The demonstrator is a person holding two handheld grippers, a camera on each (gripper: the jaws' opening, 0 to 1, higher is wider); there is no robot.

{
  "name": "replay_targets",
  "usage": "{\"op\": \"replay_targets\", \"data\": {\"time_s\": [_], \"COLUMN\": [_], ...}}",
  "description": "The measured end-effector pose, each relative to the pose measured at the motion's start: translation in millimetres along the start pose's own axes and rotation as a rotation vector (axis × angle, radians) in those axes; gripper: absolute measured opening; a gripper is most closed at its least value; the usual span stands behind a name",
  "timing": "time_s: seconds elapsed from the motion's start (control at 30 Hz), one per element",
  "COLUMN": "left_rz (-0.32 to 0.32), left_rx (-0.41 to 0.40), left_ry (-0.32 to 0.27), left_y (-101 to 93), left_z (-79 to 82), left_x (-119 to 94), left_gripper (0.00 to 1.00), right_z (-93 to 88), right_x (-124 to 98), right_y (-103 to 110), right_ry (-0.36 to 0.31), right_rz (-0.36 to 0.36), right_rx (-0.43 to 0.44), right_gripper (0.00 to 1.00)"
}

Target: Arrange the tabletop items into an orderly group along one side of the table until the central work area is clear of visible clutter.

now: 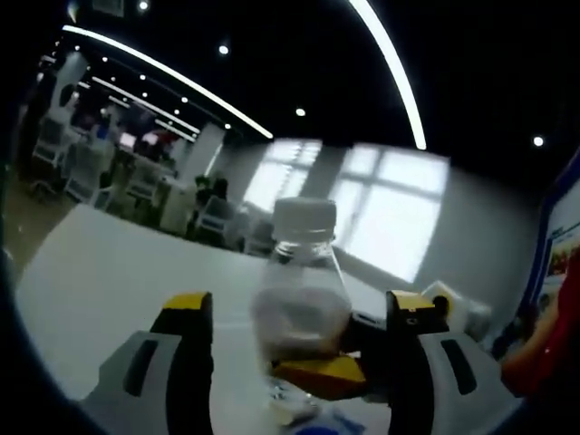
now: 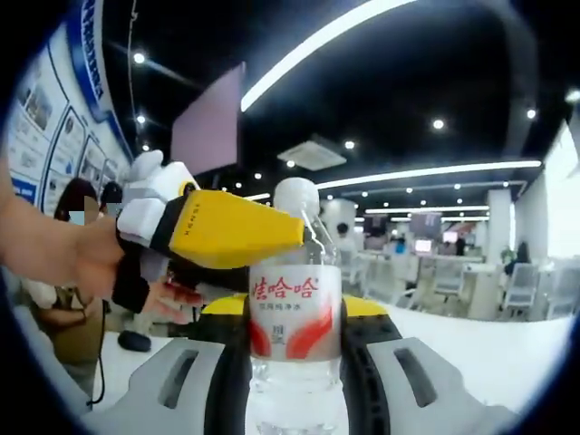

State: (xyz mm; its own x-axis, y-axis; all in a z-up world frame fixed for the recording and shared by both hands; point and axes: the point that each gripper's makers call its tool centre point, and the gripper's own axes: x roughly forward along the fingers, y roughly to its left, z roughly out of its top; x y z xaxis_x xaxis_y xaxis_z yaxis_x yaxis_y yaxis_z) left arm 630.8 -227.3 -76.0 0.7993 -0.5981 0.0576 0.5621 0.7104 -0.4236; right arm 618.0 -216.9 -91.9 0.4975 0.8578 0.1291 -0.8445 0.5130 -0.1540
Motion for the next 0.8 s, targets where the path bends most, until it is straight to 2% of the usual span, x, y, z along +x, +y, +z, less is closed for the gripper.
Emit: {"op": "replay_targets", "data": {"time_s": [0.43, 0.57, 0.8], "left_rz": [0.035, 0.036, 0.012], "left_rx": [0.023, 0.024, 0.043], "left_ry": [0.039, 0.039, 0.056], "left_y": [8.0, 8.1, 0.9], "left_z": [-4.5, -4.3, -5.5], "left_x": [-1.6, -0.8, -0.8], "left_gripper": [0.55, 0.53, 0.4], "right_z": [4.1, 3.4, 1.0], "right_x": [0.8, 1.4, 2.0], "right_y": [5.3, 5.6, 7.3], "right_ry": [-0.008, -0.007, 0.007], "right_rz": [-0.002, -0.005, -0.009], "right_rx": [-0.023, -0.018, -0.035], "right_gripper": [0.35, 0.35, 0.36]}}
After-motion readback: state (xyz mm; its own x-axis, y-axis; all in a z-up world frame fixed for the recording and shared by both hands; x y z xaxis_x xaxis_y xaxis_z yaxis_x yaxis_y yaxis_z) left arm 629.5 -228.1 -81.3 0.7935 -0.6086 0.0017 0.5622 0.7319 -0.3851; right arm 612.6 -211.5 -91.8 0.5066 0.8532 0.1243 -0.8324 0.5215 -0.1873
